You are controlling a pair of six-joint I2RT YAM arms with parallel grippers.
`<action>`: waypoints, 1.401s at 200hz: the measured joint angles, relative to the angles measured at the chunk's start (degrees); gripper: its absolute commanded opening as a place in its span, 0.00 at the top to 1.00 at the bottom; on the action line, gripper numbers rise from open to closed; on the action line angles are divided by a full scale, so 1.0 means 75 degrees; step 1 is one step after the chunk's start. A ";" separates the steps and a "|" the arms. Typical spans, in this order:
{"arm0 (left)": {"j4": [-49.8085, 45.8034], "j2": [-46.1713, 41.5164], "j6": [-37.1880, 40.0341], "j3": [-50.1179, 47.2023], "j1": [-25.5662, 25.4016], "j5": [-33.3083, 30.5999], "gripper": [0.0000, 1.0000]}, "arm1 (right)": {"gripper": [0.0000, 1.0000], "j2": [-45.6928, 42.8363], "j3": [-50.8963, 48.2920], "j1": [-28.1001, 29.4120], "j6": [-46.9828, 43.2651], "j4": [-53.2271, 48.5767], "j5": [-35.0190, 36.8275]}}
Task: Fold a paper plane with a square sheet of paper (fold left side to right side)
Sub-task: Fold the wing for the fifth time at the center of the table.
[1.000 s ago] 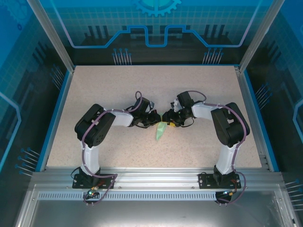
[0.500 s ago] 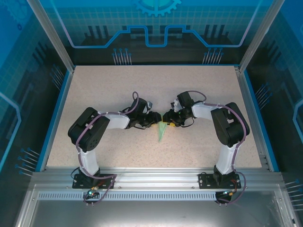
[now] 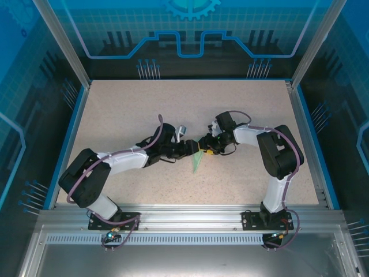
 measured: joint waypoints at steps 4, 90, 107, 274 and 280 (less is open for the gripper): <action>-0.0012 0.0044 -0.0003 -0.0020 -0.0029 -0.0020 0.41 | 0.57 0.0000 0.0000 0.0000 0.0000 0.0000 0.0000; -0.0119 0.1139 0.0000 0.0128 -0.0166 -0.0169 0.48 | 0.58 0.0000 0.0000 0.0000 0.0000 0.0000 0.0000; -0.0119 0.1326 0.0009 0.0219 -0.0187 -0.0169 0.53 | 0.58 0.0000 0.0000 0.0000 0.0000 0.0000 0.0000; -0.0125 0.1845 0.0187 0.0519 -0.0364 -0.0192 0.87 | 0.58 0.0020 0.0000 0.0000 0.0000 0.0000 -0.0003; -0.0125 0.1845 0.0210 0.0519 -0.0364 -0.0192 0.88 | 0.58 0.0017 0.0000 0.0000 0.0000 0.0000 -0.0003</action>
